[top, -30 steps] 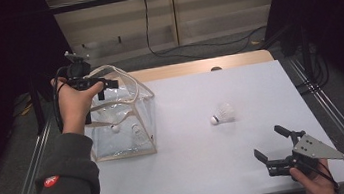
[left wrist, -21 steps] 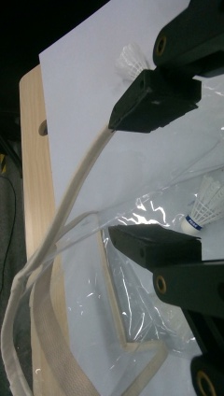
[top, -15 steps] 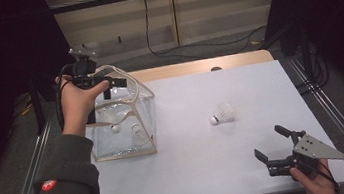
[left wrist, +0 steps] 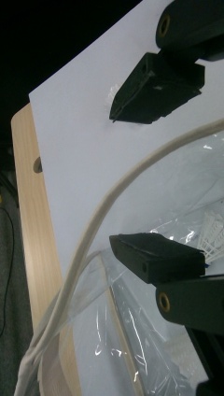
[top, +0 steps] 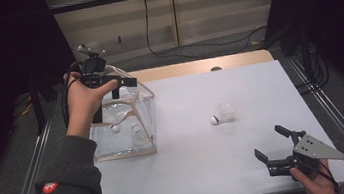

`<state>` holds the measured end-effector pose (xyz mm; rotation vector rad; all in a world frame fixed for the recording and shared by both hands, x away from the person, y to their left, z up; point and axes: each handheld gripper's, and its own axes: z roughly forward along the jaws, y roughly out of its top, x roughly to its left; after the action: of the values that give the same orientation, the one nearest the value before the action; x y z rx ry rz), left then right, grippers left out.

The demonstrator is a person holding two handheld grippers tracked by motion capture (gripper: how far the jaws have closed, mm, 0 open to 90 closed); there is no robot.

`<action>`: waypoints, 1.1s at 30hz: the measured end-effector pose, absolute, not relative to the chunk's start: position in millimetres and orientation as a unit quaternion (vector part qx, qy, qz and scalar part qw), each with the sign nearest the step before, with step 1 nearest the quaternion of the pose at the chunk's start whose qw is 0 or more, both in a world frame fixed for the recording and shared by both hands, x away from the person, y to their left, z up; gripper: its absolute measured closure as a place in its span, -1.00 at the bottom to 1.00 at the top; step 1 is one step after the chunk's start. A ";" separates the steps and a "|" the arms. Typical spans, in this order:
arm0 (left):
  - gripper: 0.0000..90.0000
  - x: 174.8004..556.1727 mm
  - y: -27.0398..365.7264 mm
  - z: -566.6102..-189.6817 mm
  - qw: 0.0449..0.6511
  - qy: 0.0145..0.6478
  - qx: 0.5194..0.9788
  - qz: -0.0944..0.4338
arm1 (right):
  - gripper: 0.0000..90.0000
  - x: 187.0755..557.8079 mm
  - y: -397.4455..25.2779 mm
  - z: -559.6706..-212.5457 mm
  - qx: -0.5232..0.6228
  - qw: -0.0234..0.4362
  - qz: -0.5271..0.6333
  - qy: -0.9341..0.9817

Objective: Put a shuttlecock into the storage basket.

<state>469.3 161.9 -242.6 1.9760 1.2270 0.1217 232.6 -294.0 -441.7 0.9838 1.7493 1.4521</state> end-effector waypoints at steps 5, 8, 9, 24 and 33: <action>-0.28 467.1 157.2 -241.9 0.399 0.476 0.783 0.042 | -0.99 232.5 -294.1 -441.8 0.375 0.326 0.555 0.667; -0.30 465.9 155.3 -241.2 0.402 0.471 0.784 0.041 | -0.99 232.5 -294.0 -441.7 0.375 0.326 0.554 0.668; -0.30 465.6 154.5 -241.3 0.403 0.469 0.785 0.041 | -0.99 232.6 -294.1 -441.8 0.375 0.326 0.554 0.668; -0.38 461.2 136.9 -243.8 0.406 0.446 0.797 0.027 | -0.99 232.4 -294.4 -441.3 0.374 0.327 0.554 0.668; -0.45 460.0 125.4 -248.5 0.411 0.438 0.799 0.016 | -0.99 232.2 -294.8 -441.0 0.375 0.328 0.556 0.665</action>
<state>460.0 125.4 -248.5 2.0104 1.1029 0.0394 232.2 -294.8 -441.0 0.9818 1.7423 1.4569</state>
